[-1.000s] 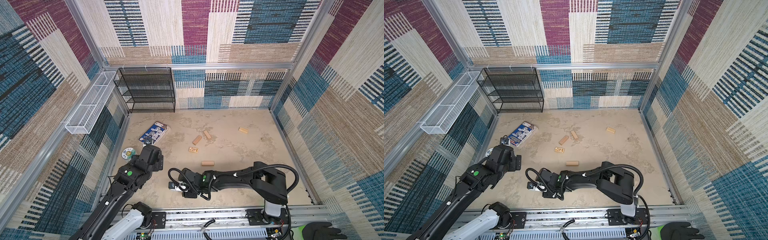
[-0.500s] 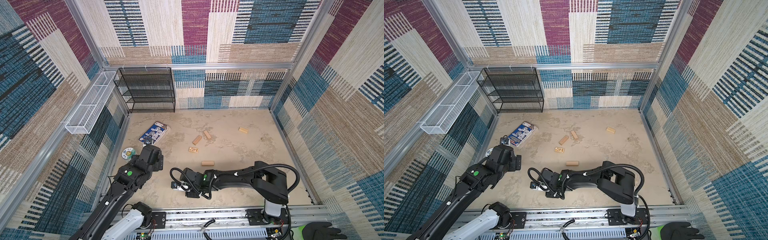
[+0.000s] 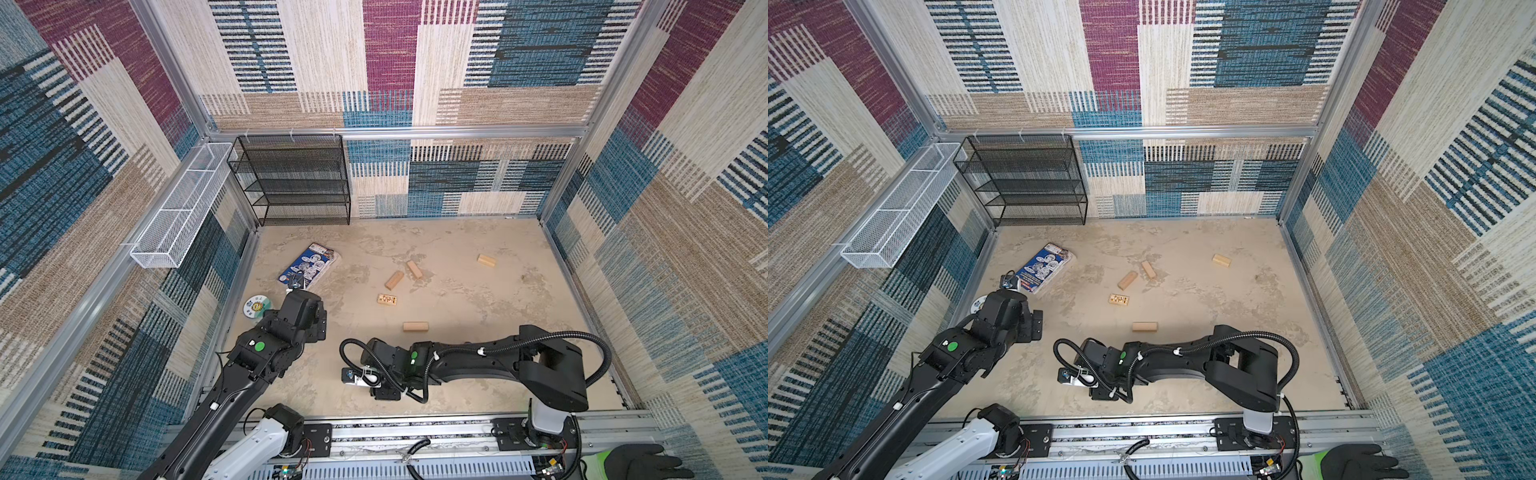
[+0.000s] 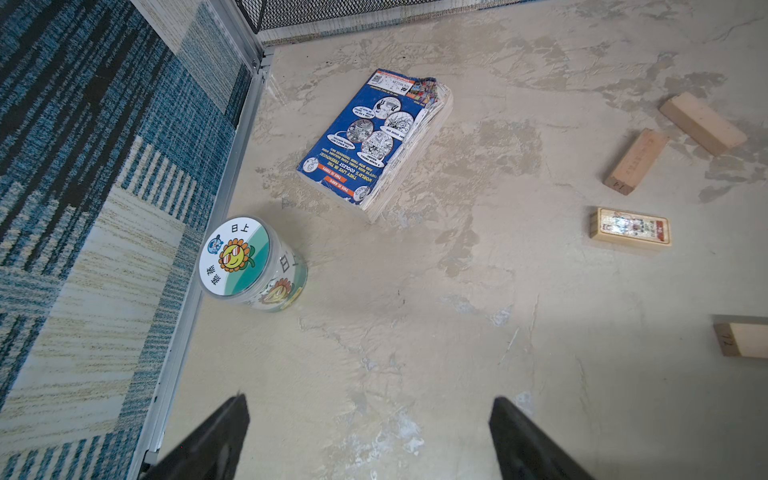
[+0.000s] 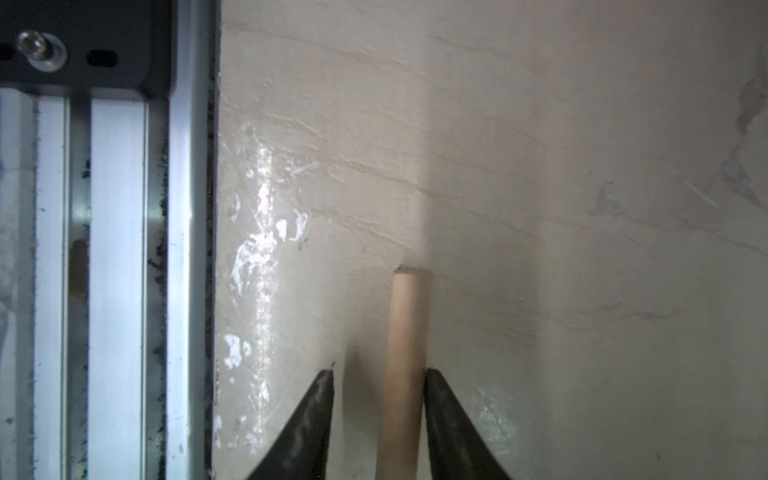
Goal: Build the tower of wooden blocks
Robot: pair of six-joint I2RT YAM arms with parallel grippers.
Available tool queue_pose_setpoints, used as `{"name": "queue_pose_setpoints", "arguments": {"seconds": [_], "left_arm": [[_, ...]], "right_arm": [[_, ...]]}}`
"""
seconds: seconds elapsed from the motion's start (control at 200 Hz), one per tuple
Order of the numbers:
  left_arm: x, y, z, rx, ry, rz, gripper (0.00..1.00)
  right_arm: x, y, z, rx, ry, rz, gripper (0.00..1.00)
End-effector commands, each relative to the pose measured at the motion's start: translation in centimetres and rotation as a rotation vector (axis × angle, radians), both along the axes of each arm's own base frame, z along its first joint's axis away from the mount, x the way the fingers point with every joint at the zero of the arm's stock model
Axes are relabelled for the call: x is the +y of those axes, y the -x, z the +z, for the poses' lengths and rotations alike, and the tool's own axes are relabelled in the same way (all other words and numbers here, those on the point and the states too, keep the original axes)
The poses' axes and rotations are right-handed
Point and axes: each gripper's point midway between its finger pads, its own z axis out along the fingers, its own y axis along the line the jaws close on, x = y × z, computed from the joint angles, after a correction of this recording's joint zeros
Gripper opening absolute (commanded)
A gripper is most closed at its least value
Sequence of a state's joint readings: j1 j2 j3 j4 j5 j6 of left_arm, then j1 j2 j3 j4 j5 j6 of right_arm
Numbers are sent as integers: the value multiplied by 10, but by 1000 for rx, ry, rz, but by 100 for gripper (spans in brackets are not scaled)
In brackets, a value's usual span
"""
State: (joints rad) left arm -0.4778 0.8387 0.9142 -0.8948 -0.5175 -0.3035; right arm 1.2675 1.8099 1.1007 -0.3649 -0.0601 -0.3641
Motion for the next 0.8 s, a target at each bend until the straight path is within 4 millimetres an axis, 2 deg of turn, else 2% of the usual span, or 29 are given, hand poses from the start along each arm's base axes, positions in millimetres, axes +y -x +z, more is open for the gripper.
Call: {"name": "queue_pose_setpoints", "arguments": {"seconds": [0.0, 0.275, 0.481, 0.791], "left_arm": [[0, 0, 0, -1, 13, 12, 95], [-1, 0, -1, 3, 13, 9, 95], [-1, 0, -1, 3, 14, 9, 95], [-1, 0, -1, 3, 15, 8, 95]], "right_arm": [[-2, 5, -1, 21, -1, 4, 39], [2, 8, 17, 15, -65, 14, 39], [1, 16, 5, 56, -51, 29, 37], [-1, -2, 7, -27, -56, -43, 37]]}}
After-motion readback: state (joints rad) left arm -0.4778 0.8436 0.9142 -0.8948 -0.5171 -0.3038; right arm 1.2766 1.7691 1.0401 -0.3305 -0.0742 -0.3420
